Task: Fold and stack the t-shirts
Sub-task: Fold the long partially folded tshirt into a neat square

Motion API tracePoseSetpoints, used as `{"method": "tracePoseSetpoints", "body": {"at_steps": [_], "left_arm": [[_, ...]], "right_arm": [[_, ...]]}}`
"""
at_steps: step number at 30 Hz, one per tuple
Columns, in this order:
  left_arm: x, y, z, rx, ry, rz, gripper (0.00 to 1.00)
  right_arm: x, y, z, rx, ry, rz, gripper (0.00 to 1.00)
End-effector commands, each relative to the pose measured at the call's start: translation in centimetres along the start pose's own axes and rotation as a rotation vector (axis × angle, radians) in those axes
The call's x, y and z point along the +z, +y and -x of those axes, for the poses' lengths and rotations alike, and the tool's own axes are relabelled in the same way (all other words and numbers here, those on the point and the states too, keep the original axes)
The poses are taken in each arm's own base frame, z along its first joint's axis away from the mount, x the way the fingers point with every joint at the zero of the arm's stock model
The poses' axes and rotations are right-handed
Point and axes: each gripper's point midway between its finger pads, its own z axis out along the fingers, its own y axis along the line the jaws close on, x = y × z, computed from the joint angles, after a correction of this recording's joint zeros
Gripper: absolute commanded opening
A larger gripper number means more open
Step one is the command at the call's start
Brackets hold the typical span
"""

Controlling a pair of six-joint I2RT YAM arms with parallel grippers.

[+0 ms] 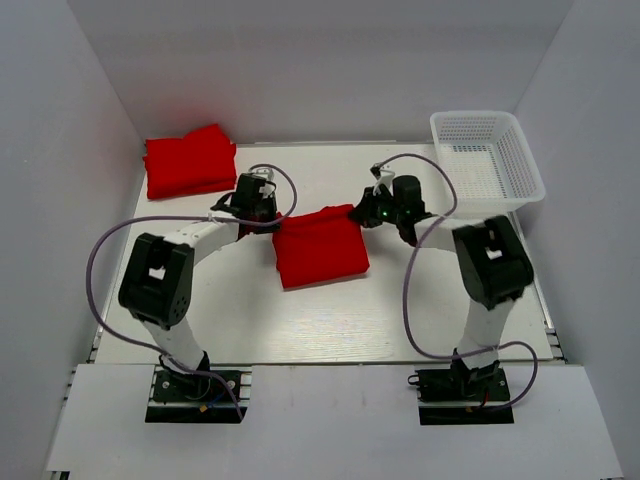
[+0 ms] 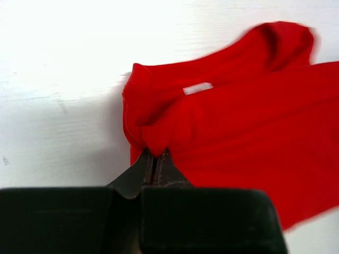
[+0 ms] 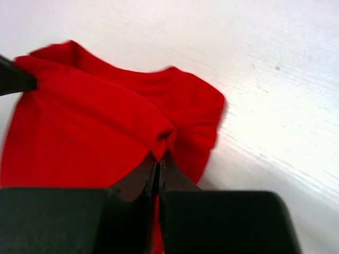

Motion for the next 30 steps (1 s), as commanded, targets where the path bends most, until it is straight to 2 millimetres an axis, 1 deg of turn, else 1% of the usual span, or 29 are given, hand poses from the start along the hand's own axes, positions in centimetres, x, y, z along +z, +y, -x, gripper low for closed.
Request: {"method": "tracePoseSetpoints", "body": {"at_steps": [1, 2, 3, 4, 5, 6, 7, 8, 9, 10, 11, 12, 13, 15, 16, 17, 18, 19, 20, 21, 22, 23, 24, 25, 26, 27, 28, 29, 30], "left_arm": [[2.1, 1.6, 0.6, -0.023, -0.03, 0.071, 0.0], [2.4, 1.4, 1.0, -0.022, -0.034, 0.07, 0.0], [2.7, 1.7, 0.4, -0.023, -0.013, 0.078, 0.0], [3.0, 1.6, 0.6, -0.023, -0.014, 0.078, 0.0], [3.4, 2.0, 0.3, -0.032, -0.007, 0.095, 0.0], [3.4, 2.0, 0.2, -0.032, -0.007, 0.096, 0.0], [3.4, 1.9, 0.7, -0.032, -0.016, 0.092, 0.0], [3.4, 2.1, 0.7, -0.032, -0.02, 0.103, 0.0], [3.3, 2.3, 0.6, -0.032, -0.016, 0.117, 0.0], [3.3, 2.3, 0.6, -0.043, -0.016, 0.117, 0.0], [3.0, 2.4, 0.8, -0.043, -0.021, 0.125, 0.01], [2.9, 2.5, 0.5, -0.043, -0.009, 0.13, 0.22], [2.2, 2.1, 1.7, -0.042, -0.044, 0.127, 0.35], [1.4, 1.9, 2.3, -0.043, -0.058, 0.121, 0.64], [0.5, 1.8, 3.0, -0.043, -0.08, 0.127, 0.93], [0.1, 1.7, 3.5, -0.043, -0.098, 0.13, 1.0], [-0.4, 1.9, 3.6, -0.043, -0.099, 0.139, 1.0], [-1.0, 2.1, 3.5, -0.043, -0.095, 0.154, 1.0], [-1.4, 1.9, 3.9, -0.044, -0.109, 0.148, 1.0], [-2.3, 1.8, 4.1, -0.044, -0.119, 0.144, 1.0], [-2.6, 1.2, 4.0, -0.043, -0.121, 0.114, 1.0], [-2.9, 0.6, 3.6, -0.042, -0.107, 0.075, 1.0], [-3.0, 0.6, 3.1, -0.041, -0.106, 0.064, 1.0], [-3.4, 0.0, 2.9, -0.035, -0.107, 0.046, 1.0], [-3.4, -0.3, 2.8, -0.029, -0.104, 0.04, 1.0], [-3.2, -0.9, 1.4, -0.027, -0.064, -0.008, 1.0], [-3.0, -2.0, 0.8, -0.031, -0.05, -0.06, 1.0], [-3.0, -2.6, 0.2, -0.053, -0.03, -0.095, 1.0], [-2.8, -2.7, -1.2, -0.061, -0.001, -0.094, 1.0]], "right_arm": [[3.3, -1.6, 1.1, -0.074, -0.085, 0.041, 0.0], [4.0, -1.5, 2.6, -0.074, -0.102, 0.049, 0.0], [4.6, -1.9, 1.7, -0.06, -0.083, 0.053, 0.0], [5.1, -2.3, 1.3, -0.045, -0.078, 0.044, 0.0], [5.3, -2.6, 2.0, -0.041, -0.089, 0.032, 0.0], [5.4, -2.7, 2.1, -0.04, -0.094, 0.023, 0.03], [5.2, -3.2, 2.4, -0.036, -0.103, -0.017, 0.07], [5.0, -3.1, 3.1, -0.054, -0.117, -0.025, 0.12], [4.8, -3.2, 3.4, -0.065, -0.124, -0.041, 0.26], [4.3, -3.5, 4.0, -0.062, -0.124, -0.076, 0.36], [4.2, -3.5, 4.4, -0.088, -0.122, -0.081, 0.47], [4.0, -3.5, 5.2, -0.096, -0.127, -0.09, 0.56], [3.7, -3.5, 4.4, -0.087, -0.075, -0.104, 0.89], [3.2, -3.1, 5.9, -0.139, -0.082, -0.112, 0.9], [2.7, -3.0, 5.6, -0.137, -0.056, -0.119, 0.9], [2.3, -2.7, 6.3, -0.153, -0.062, -0.124, 0.9], [1.7, -2.4, 7.2, -0.154, -0.078, -0.134, 0.9], [1.4, -2.4, 6.8, -0.148, -0.059, -0.139, 0.9], [0.3, -1.6, 7.8, -0.153, -0.081, -0.135, 0.9], [-0.2, -1.4, 7.4, -0.144, -0.079, -0.137, 0.9], [-0.5, -1.2, 7.4, -0.135, -0.08, -0.139, 0.9], [-0.8, -1.0, 6.5, -0.125, -0.068, -0.137, 0.9], [-2.0, -0.2, 7.7, -0.124, -0.098, -0.137, 0.9], [-2.4, -0.3, 6.5, -0.094, -0.081, -0.143, 0.9], [-3.1, 0.1, 6.6, -0.091, -0.089, -0.142, 0.9], [-3.9, 0.3, 7.1, -0.087, -0.108, -0.158, 0.9], [-4.2, 0.1, 5.5, -0.041, -0.085, -0.172, 0.9], [-4.9, 0.3, 5.9, -0.036, -0.102, -0.177, 0.9], [-5.5, 0.6, 6.6, -0.022, -0.133, -0.189, 0.9]]}}
